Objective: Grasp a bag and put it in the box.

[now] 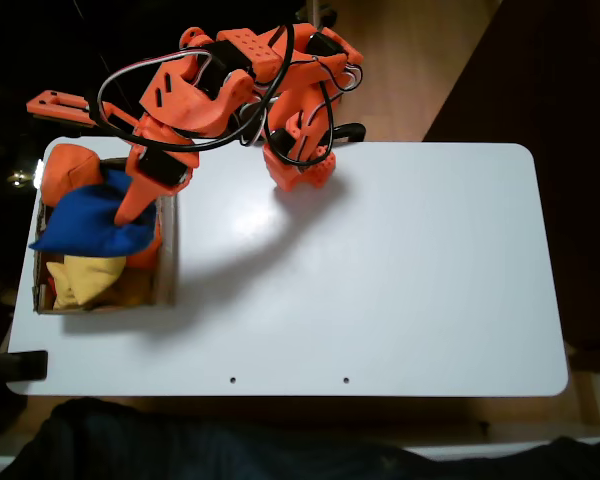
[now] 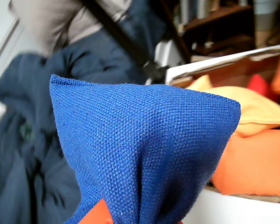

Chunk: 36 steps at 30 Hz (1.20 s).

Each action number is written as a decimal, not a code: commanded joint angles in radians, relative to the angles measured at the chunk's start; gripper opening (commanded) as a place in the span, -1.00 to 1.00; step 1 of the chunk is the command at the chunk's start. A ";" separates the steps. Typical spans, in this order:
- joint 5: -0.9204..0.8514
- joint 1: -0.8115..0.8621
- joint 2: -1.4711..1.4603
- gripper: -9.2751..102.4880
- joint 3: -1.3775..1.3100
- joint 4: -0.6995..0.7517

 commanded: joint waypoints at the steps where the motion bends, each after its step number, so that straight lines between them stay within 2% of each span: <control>1: 0.035 0.048 0.048 -0.83 -0.037 -0.038; 21: 0.198 0.282 -0.121 -0.83 -0.169 -0.034; 36: 0.258 0.356 -0.354 -0.83 -0.301 -0.026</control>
